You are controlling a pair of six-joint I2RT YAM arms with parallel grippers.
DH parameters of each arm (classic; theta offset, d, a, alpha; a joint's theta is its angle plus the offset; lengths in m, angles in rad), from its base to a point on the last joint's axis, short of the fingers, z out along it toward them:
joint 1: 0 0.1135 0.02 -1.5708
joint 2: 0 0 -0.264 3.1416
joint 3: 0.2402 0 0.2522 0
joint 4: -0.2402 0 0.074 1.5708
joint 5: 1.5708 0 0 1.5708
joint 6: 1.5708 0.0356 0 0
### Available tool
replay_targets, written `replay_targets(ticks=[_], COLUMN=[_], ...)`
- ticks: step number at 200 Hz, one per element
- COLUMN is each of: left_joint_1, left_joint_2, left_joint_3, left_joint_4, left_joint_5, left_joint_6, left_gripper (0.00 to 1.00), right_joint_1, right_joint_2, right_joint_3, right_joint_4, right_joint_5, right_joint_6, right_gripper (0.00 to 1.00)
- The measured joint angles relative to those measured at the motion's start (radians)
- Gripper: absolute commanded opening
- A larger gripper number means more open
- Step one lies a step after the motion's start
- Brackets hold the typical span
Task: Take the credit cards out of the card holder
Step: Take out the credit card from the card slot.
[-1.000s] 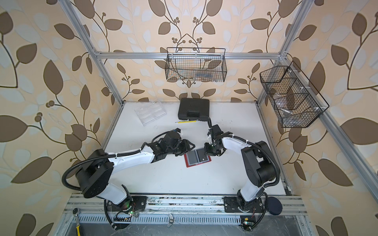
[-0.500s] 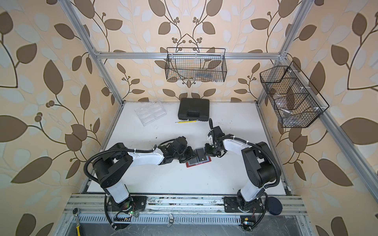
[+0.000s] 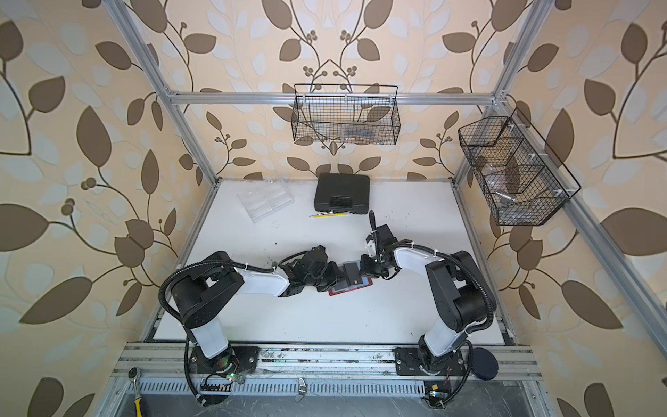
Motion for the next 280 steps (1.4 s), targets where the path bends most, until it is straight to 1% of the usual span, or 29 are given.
replay_targets(ticks=[35, 57, 89, 150, 189, 280], left_joint_1=[0.0, 0.0, 0.0, 0.006, 0.007, 0.007], left_joint_2=[0.018, 0.031, 0.038, 0.058, 0.058, 0.058], left_joint_3=[-0.006, -0.006, -0.006, -0.005, -0.005, -0.007], left_joint_4=[0.047, 0.066, 0.087, 0.099, 0.101, 0.108], left_joint_5=[0.006, 0.009, 0.019, 0.039, 0.041, 0.05], left_joint_6=[-0.012, -0.016, -0.017, -0.017, -0.017, -0.011], left_gripper=[0.13, 0.09, 0.07, 0.04, 0.0, 0.0], right_joint_1=[0.0, 0.0, 0.0, -0.002, -0.005, -0.007], right_joint_2=[0.0, 0.0, 0.0, 0.0, 0.0, 0.0], right_joint_3=[-0.002, -0.003, -0.003, -0.004, -0.005, -0.007], right_joint_4=[0.002, 0.003, 0.003, 0.003, 0.005, 0.008], right_joint_5=[-0.001, -0.001, -0.001, -0.002, -0.005, -0.01], right_joint_6=[0.0, -0.001, -0.001, -0.001, 0.0, 0.0], right_gripper=[0.07, 0.07, 0.06, 0.06, 0.05, 0.02])
